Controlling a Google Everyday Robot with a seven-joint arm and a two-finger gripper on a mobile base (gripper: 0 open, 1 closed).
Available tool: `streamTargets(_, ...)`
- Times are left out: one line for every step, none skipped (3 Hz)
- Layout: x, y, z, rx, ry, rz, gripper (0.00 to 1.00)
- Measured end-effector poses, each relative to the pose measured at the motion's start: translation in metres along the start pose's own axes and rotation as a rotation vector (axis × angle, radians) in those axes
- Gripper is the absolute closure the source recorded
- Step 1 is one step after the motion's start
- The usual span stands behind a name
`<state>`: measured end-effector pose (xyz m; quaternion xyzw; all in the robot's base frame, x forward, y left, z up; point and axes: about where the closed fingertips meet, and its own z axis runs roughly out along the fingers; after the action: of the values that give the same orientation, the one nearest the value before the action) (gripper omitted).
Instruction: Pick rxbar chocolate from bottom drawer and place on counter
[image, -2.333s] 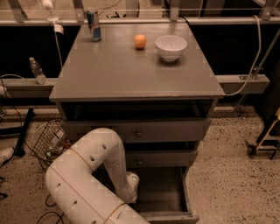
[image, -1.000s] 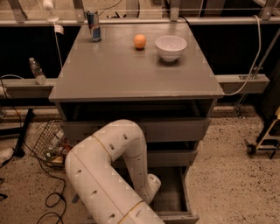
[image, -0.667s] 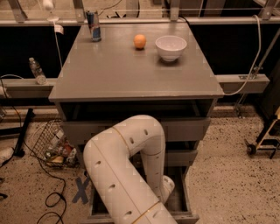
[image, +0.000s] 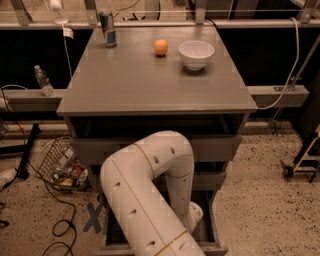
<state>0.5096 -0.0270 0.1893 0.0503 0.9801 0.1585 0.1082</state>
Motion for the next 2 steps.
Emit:
streamTargets(-0.011,-0.004,-0.030,-0.069,-0.065,0.018,1.00)
streamTargets(-0.031,0.006,-0.078,-0.148,-0.153,-0.016,1.00)
